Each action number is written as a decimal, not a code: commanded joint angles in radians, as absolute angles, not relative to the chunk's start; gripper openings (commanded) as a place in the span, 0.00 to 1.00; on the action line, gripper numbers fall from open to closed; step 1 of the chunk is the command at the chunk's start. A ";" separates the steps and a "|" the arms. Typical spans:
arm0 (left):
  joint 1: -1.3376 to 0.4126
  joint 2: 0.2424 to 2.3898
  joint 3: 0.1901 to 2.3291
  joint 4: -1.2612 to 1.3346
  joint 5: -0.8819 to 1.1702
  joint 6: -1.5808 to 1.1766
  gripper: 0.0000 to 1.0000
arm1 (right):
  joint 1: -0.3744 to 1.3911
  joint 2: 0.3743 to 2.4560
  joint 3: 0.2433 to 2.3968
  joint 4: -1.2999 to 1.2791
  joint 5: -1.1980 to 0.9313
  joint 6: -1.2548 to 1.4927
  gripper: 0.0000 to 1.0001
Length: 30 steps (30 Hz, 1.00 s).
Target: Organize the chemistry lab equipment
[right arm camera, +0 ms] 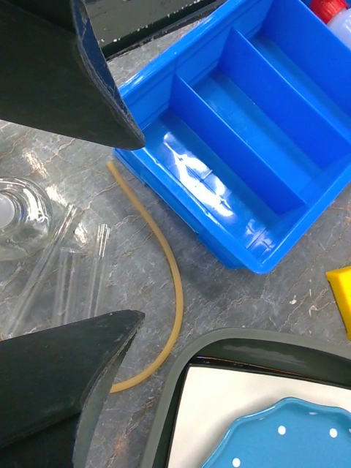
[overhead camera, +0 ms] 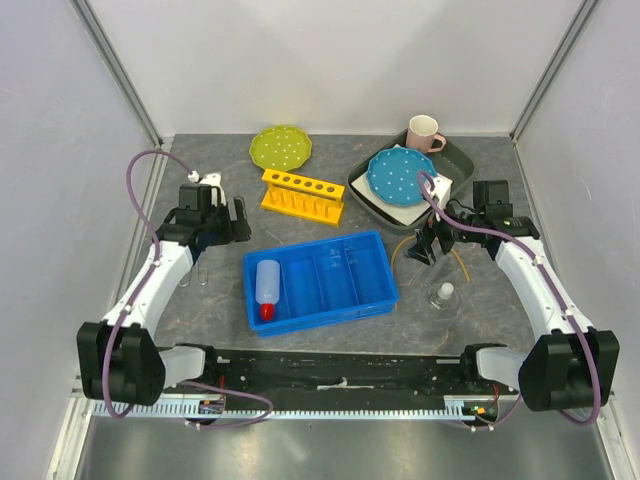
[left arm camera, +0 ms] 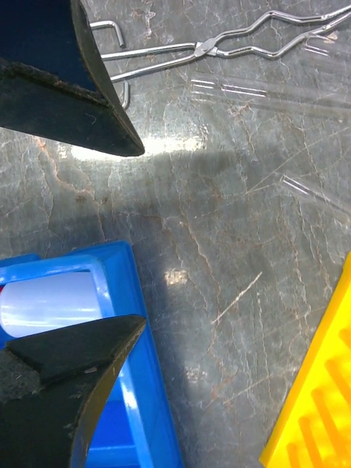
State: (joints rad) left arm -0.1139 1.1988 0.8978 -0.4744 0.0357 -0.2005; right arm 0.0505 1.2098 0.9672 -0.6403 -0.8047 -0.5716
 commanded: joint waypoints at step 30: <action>-0.006 1.520 1.180 -0.437 0.109 -0.178 0.86 | 0.052 1.227 0.963 -0.607 -0.897 -0.549 0.98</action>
State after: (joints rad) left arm -0.0120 1.5867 1.1770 -0.4370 0.0971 -0.1940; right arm 0.0505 1.2251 0.9668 -0.6380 -0.8597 -0.5453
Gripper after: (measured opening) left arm 0.857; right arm 0.982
